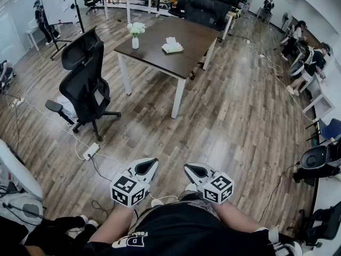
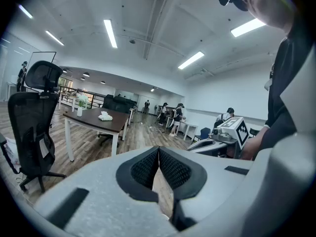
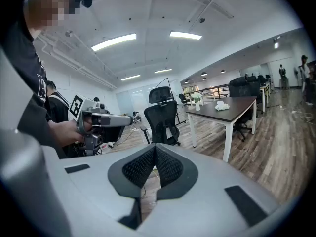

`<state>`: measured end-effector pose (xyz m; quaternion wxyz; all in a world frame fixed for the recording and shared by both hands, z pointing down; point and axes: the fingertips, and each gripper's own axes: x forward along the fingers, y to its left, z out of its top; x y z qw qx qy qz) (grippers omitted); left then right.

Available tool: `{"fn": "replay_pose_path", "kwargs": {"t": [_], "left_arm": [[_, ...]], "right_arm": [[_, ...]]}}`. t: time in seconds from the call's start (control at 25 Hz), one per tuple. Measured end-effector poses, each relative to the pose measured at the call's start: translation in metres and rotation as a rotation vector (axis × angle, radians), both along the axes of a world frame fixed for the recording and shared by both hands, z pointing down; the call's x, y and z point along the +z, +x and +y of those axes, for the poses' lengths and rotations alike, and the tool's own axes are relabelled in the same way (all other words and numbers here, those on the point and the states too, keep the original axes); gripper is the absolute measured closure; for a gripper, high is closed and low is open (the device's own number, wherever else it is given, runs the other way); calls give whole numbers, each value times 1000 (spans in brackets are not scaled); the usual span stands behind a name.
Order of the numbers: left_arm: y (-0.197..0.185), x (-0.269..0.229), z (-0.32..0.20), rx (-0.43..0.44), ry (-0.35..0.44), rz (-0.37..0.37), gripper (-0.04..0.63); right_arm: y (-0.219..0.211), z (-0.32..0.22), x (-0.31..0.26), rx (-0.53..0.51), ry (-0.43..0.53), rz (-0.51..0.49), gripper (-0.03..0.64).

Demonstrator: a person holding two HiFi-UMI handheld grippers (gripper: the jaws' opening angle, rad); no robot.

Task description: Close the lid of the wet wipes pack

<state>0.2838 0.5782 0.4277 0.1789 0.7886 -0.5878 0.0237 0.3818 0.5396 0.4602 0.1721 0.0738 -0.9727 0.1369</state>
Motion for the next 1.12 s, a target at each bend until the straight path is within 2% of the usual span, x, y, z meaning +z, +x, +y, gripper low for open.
{"fn": "replay_pose_path", "kwargs": {"t": [0.56,0.8,1.0,1.12], "left_arm": [[-5,12,-25,-7,-32,25,577],[-31,24,-57,-43,-67,29,577],[-70,23,-109,-110,-71,110,577],[-89,20,-147,-118,-72,83,577]], "right_arm": [[-16,-19,-7,-36,-27,-46,612],[-42,-71,1,-18,-34,-53,611],[-75,-132,0,-20,-44,-74,611],[-94,-169,-2,-38,-49,-82,611]]}}
